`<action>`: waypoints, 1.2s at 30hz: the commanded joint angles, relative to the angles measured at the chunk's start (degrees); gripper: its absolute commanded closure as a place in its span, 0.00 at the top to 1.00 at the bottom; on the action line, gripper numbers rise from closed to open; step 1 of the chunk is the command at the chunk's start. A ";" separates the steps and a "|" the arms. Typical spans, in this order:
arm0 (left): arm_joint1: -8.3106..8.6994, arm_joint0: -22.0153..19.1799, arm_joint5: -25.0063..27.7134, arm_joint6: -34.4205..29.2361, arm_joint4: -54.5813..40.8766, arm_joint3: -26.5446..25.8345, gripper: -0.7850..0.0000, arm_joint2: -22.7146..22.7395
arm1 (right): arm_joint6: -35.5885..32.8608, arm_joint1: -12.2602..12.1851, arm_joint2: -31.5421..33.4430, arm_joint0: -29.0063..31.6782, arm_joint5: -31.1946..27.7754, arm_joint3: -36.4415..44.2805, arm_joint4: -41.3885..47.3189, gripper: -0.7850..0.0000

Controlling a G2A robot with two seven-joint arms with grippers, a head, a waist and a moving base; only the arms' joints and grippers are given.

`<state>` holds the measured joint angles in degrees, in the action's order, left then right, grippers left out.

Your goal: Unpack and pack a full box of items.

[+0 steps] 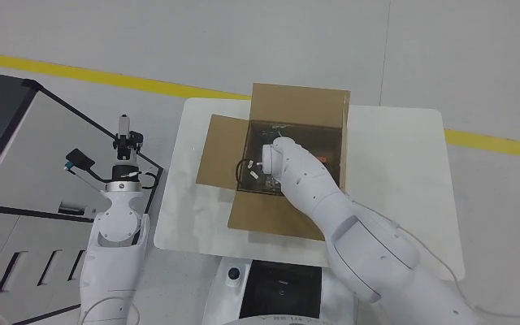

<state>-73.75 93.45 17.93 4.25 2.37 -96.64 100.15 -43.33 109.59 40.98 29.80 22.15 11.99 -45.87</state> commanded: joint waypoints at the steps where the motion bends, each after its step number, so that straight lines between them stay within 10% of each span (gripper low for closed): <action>1: 0.00 0.00 0.00 0.00 0.00 0.00 1.00 0.00 | 0.50 -0.02 0.15 0.09 -0.36 0.05 0.07 0.00; 36: 0.00 0.00 0.00 0.00 0.00 0.00 1.00 0.00 | 2.86 -2.49 2.67 2.51 -0.50 10.10 -2.40 0.00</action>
<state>-73.75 93.45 17.93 4.25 2.37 -96.64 100.15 -40.38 107.31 43.54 32.09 21.37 21.18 -47.91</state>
